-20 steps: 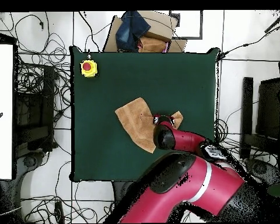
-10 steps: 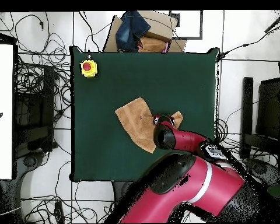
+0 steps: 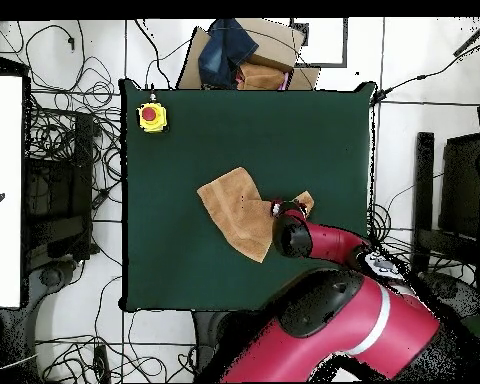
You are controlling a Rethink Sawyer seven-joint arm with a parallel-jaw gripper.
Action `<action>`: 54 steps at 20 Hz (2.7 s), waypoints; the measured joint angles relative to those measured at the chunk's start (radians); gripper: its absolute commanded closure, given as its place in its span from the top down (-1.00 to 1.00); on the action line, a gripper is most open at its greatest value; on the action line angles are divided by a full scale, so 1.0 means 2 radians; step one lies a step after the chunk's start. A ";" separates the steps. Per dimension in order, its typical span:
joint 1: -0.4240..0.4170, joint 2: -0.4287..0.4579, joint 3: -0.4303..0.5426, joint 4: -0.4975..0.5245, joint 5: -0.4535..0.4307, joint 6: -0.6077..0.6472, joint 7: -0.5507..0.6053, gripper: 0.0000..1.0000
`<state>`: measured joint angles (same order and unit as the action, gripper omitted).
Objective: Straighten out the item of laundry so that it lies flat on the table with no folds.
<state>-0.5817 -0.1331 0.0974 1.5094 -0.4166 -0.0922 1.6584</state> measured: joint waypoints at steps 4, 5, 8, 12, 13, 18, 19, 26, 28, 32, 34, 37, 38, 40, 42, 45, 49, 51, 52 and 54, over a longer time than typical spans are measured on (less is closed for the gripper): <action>-0.017 0.000 0.012 -0.003 -0.014 0.008 0.000 1.00; -0.020 0.001 0.013 -0.004 -0.016 0.009 0.000 1.00; -0.025 0.005 0.014 -0.013 -0.023 0.009 0.000 1.00; -0.022 0.013 0.014 -0.025 -0.032 0.009 0.000 1.00; -0.021 0.014 0.014 -0.026 -0.033 0.009 0.000 1.00; -0.019 0.015 0.014 -0.028 -0.035 0.009 0.000 1.00; -0.019 0.015 0.013 -0.028 -0.035 0.009 0.000 1.00; -0.010 0.015 0.007 -0.031 -0.035 0.009 0.000 1.00; -0.010 0.015 0.007 -0.031 -0.035 0.009 0.000 1.00; -0.010 0.016 0.007 -0.033 -0.038 0.009 0.000 1.00; -0.010 0.016 0.007 -0.034 -0.039 0.009 0.000 1.00; -0.010 0.016 0.007 -0.035 -0.043 0.009 0.000 1.00; -0.010 0.016 0.007 -0.035 -0.044 0.009 0.000 1.00; -0.010 0.016 0.007 -0.035 -0.047 0.009 0.000 1.00; -0.009 0.016 0.007 -0.036 -0.049 0.009 0.000 1.00; -0.002 0.016 0.001 -0.039 -0.049 0.009 0.000 1.00; 0.015 0.018 -0.013 -0.045 -0.049 0.008 0.000 1.00; 0.019 0.018 -0.016 -0.046 -0.049 0.002 0.000 1.00; 0.019 0.018 -0.016 -0.046 -0.049 -0.005 0.000 1.00; 0.019 0.018 -0.016 -0.046 -0.049 -0.016 0.000 1.00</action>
<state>-0.5430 -0.0966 0.0661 1.4168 -0.5142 -0.1237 1.6584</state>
